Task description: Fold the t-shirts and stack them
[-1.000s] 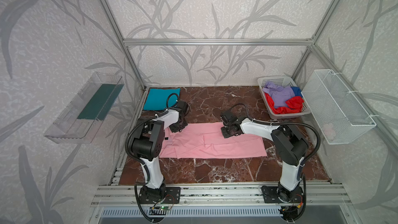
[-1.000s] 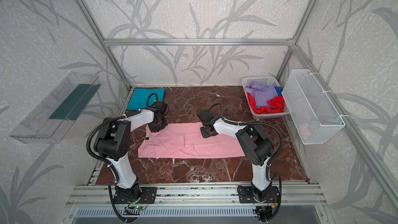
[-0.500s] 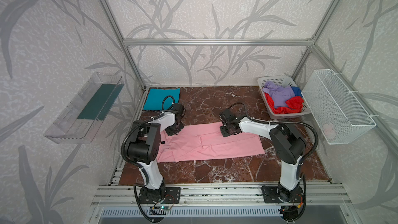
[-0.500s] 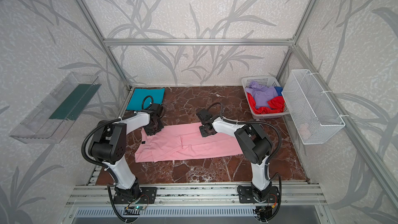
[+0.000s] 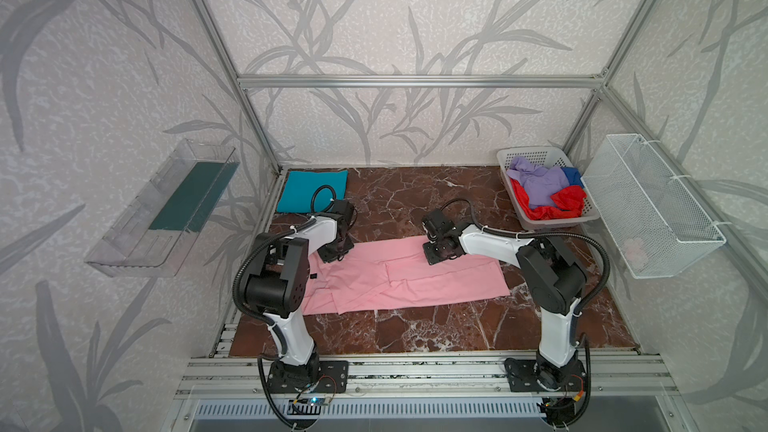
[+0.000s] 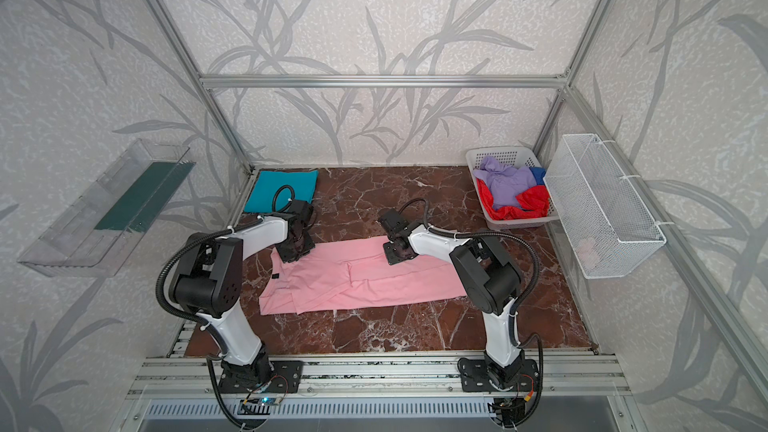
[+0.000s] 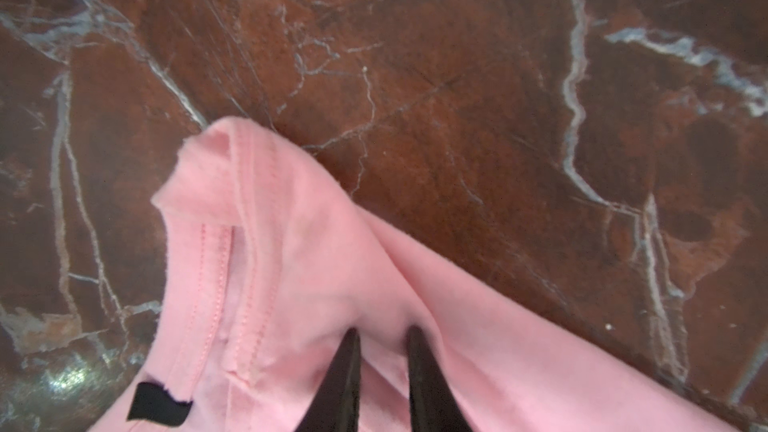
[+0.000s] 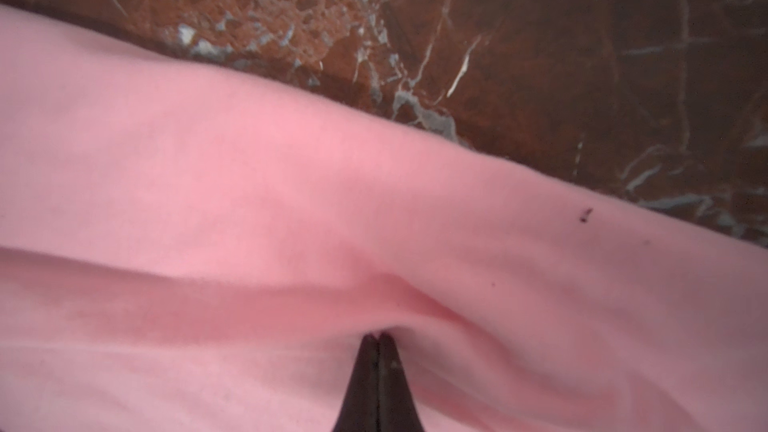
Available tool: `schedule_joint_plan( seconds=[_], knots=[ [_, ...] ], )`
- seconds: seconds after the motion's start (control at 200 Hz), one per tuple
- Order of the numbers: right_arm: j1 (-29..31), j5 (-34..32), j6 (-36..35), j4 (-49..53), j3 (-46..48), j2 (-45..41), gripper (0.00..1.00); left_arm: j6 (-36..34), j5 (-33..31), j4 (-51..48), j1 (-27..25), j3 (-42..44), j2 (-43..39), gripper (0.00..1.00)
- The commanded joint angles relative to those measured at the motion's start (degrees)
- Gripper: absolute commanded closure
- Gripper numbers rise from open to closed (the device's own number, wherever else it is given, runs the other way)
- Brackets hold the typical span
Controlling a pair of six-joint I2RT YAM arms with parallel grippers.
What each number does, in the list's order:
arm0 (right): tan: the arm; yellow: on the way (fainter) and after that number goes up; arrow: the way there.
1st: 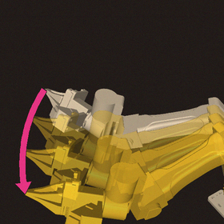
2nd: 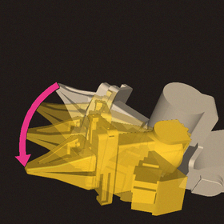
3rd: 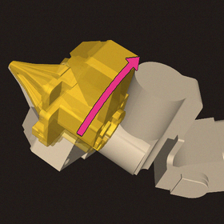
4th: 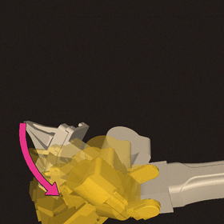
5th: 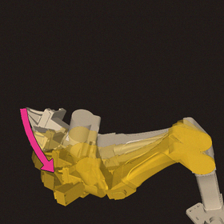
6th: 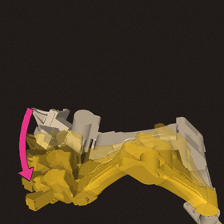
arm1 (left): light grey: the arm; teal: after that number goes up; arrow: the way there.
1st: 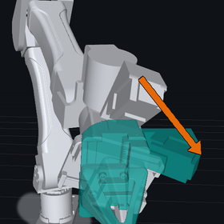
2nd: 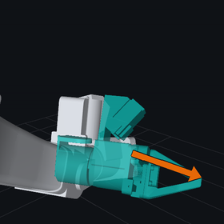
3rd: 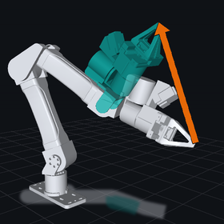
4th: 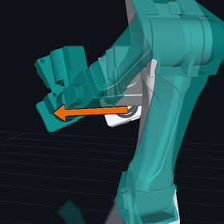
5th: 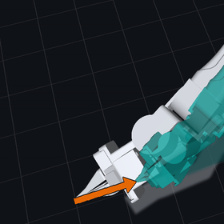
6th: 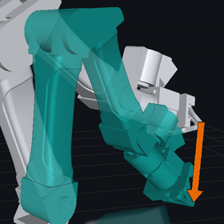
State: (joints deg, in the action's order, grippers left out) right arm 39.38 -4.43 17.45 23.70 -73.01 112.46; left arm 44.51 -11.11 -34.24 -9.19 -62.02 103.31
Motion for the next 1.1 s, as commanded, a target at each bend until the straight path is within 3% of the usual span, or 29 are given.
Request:
schedule_joint_plan(
  seconds=[0.0,0.485,0.765,0.82,0.9,0.945,1.095],
  knots=[
    [-0.18,0.3,-0.48,1.43,-0.44,-2.52,0.99,-0.48,-0.08,-4.13,0.54,0.85,1.46,0.77],
    [0.0,2.21,-0.23,2.87,5.49,-8.35,1.0,-0.48,-0.23,-4.65,0.58,0.76,1.39,0.77],
    [0.97,3.5,0.52,2.29,8.55,-6.37,1.0,-0.3,-0.38,-5.38,0.56,0.32,1.61,0.77],
    [0.97,3.56,0.78,2.05,8.98,-5.91,0.94,-0.3,-0.4,-5.66,0.52,0.15,1.55,0.77],
    [0.89,3.38,0.93,2.09,9.03,-6.09,0.7,-0.47,-0.49,-6.13,0.55,-0.03,1.12,0.77],
    [0.73,3.29,0.93,2.18,8.79,-6.82,0.62,-0.48,-0.71,-6.49,0.57,-0.12,0.89,0.77],
    [-3.11,4.79,1.26,3.37,7.08,-11.96,0.55,-0.83,-1.1,-7.8,0.54,-0.28,-0.46,0.77]
  ],
)
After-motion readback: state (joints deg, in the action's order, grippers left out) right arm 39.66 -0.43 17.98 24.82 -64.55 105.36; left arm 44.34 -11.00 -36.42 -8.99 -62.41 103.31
